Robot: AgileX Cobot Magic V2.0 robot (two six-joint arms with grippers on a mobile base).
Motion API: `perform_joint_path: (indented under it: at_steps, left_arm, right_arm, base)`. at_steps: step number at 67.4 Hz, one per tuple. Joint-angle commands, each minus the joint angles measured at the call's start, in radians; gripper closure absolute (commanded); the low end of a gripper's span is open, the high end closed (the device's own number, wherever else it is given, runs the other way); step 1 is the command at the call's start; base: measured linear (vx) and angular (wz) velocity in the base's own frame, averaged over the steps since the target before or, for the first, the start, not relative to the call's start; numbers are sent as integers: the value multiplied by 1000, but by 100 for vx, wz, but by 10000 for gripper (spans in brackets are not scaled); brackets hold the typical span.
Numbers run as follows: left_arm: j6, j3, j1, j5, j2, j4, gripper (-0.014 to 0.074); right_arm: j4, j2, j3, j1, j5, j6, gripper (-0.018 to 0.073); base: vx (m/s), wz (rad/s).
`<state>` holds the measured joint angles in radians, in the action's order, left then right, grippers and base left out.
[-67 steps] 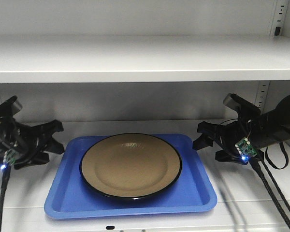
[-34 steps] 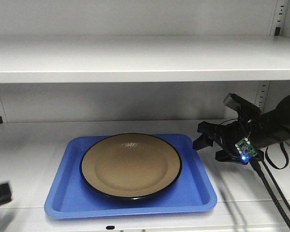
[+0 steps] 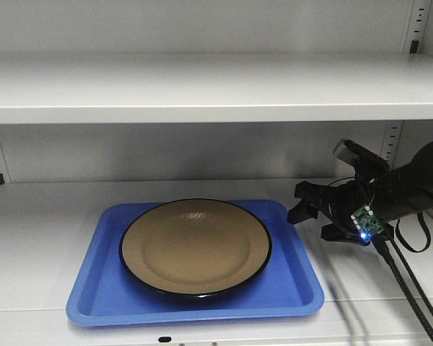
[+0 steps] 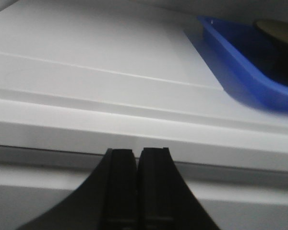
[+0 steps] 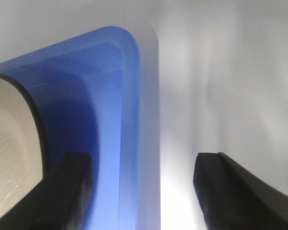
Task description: Place disk in tray to left cabinet
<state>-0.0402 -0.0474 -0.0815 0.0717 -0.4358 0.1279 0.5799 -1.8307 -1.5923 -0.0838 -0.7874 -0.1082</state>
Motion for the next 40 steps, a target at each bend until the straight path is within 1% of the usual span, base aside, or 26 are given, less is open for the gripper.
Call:
perform_joint_path:
  at_steps: [1, 3, 8, 11, 22, 30, 40]
  left_arm:
    - [1, 36, -6, 92, 86, -103, 604]
    - [1, 60, -5, 92, 125, -118, 604]
    - [1, 98, -2, 83, 217, -118, 604]
    - [1, 94, -2, 13, 268, -120, 604]
    - [1, 95, -1, -130, 471, -145, 604]
    - [1, 95, 25, -147, 451, -143, 604]
    - [1, 95, 70, -140, 456, -143, 603]
  right_arm:
    - [28, 57, -31, 3, 40, -5, 40]
    - [28, 57, -31, 3, 40, -5, 40]
    - [28, 57, -31, 3, 40, -5, 40]
    - [28, 57, -31, 3, 40, -5, 40]
    - [28, 57, -31, 3, 41, -5, 40]
    - [28, 57, -31, 3, 36, -5, 40]
    - [27, 57, -31, 3, 37, -5, 40]
  base:
    - [0, 0]
    - [0, 0]
    - [0, 0]
    - [0, 0]
    - [0, 0]
    - [0, 0]
    - [0, 0]
